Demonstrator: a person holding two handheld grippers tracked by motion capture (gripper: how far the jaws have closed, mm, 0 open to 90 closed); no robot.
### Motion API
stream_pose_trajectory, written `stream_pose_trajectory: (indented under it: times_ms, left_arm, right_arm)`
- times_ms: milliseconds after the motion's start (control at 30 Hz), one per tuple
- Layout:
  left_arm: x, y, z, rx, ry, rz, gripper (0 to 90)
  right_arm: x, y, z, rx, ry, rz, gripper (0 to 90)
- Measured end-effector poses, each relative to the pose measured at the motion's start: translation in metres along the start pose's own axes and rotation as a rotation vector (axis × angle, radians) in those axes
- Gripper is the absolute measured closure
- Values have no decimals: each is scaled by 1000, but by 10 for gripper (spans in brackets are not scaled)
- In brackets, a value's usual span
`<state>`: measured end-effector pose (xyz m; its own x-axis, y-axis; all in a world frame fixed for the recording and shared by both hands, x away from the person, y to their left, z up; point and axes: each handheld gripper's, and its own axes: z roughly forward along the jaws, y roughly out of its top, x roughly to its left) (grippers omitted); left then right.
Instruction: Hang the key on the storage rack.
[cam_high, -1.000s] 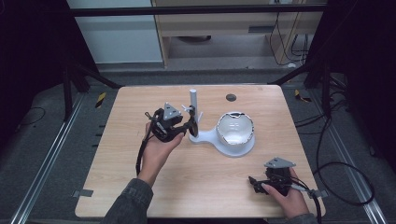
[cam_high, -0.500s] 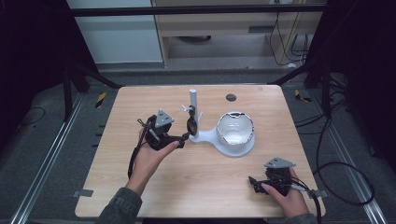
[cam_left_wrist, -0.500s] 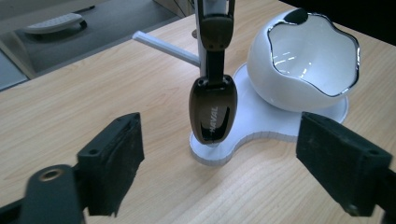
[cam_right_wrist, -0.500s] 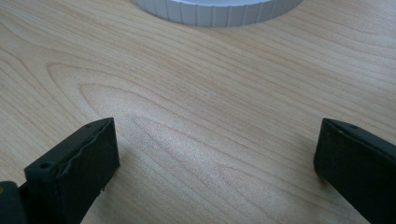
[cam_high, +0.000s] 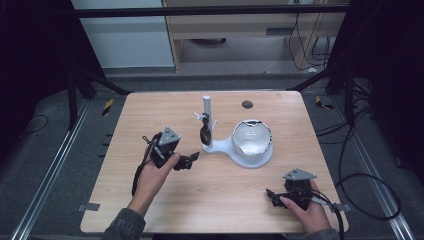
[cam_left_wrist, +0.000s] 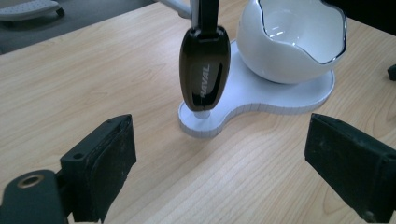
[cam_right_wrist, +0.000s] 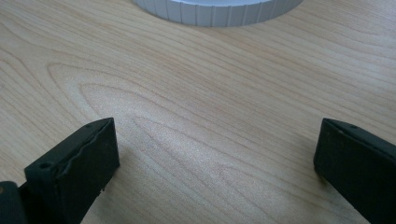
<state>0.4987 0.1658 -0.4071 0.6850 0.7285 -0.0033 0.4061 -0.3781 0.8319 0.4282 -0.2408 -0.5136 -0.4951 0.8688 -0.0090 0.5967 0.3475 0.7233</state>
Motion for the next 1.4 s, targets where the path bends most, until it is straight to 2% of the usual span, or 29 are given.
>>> stream_pose_trajectory:
  times_ms: [167, 333, 533, 667, 833, 967, 1067, 1400]
  left_arm:
    - [3, -15, -2, 35, 11, 11, 85]
    - [11, -32, -7, 42, 18, -15, 83]
    - [25, -54, -13, 68, 47, -47, 83]
    - [31, -64, -18, 109, 87, -23, 83]
    - [40, -75, -23, 140, 112, -16, 80]
    - [48, -86, -23, 172, 127, -34, 77]
    - [52, -93, -25, 176, 139, -59, 77]
    - [72, -108, -26, 202, 173, -101, 75]
  right_arm:
    - [0, 0, 0, -1, 0, -1, 4]
    - [0, 0, 0, 0, 0, 0, 4]
    - [0, 0, 0, 0, 0, 1, 4]
    - [0, 0, 0, -1, 0, 0, 4]
    - [0, 0, 0, -1, 0, 1, 4]
    - [0, 0, 0, -1, 0, 0, 5]
    - [0, 0, 0, -1, 1, 1, 5]
    - [0, 0, 0, -2, 2, 1, 4]
